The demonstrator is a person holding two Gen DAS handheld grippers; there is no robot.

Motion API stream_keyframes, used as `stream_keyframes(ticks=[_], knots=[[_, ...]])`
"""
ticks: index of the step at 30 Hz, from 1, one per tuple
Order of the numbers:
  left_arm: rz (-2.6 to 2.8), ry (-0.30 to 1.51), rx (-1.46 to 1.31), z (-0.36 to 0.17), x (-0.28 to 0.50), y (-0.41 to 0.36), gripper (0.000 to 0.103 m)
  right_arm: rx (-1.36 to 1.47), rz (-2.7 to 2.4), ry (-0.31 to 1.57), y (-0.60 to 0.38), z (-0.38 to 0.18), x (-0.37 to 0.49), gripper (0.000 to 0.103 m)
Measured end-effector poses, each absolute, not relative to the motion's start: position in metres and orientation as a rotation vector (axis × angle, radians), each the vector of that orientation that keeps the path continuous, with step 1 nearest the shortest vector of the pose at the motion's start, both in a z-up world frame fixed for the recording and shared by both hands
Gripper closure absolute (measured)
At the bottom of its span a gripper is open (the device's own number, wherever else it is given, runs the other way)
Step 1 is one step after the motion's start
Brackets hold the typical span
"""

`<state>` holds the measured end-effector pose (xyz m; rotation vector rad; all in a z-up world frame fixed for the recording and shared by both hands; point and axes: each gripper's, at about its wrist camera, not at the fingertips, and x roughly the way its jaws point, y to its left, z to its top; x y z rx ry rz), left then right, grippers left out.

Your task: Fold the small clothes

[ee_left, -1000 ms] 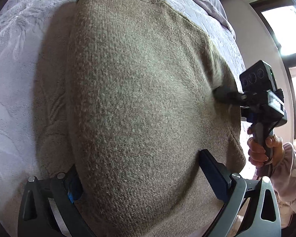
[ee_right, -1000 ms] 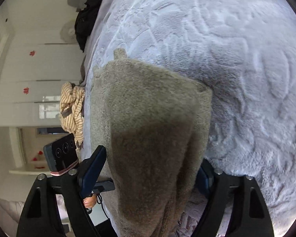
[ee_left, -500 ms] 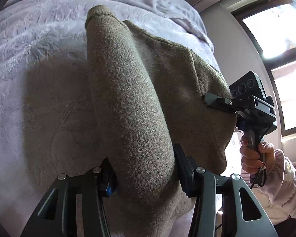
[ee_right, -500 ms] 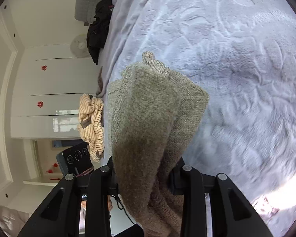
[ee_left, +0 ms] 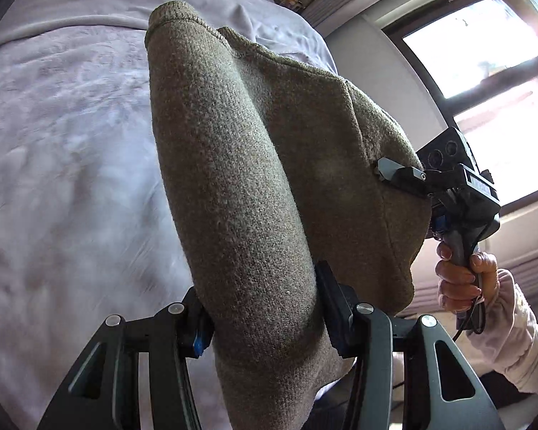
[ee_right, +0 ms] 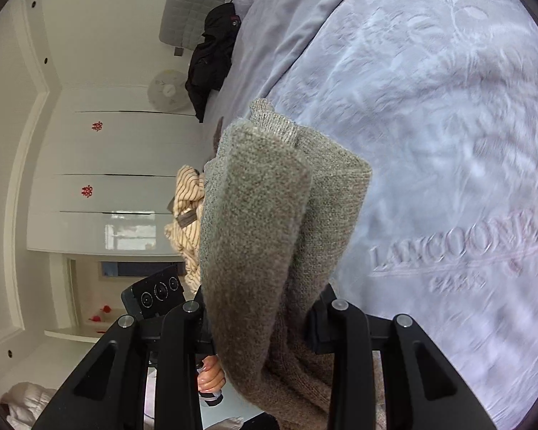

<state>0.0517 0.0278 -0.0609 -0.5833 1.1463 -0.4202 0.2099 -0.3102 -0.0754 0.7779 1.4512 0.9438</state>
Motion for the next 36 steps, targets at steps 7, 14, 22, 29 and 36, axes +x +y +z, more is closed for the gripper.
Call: stream_keyframes(ticks=[7,14,22,29,36], knots=[[-0.350,1.208,-0.576,-0.062,-0.023,0.062,0.052,0.800,0.958,1.516,-0.272,-0.090,0.138,0.066],[-0.276,1.252,-0.603,-0.090,-0.061,0.076,0.052,0.805,0.937,1.589,-0.247,-0.118,0.098,0.066],[-0.223,1.294,-0.573,-0.122,-0.051,0.066,0.052,0.727,0.891,1.616,-0.236,-0.141,0.090,0.066],[-0.191,1.308,-0.565,-0.137,-0.050,0.066,0.052,0.664,0.861,1.613,-0.226,-0.150,0.094,0.064],[-0.163,1.318,-0.543,-0.143,-0.038,0.052,0.052,0.621,0.810,1.613,-0.227,-0.161,0.102,0.064]])
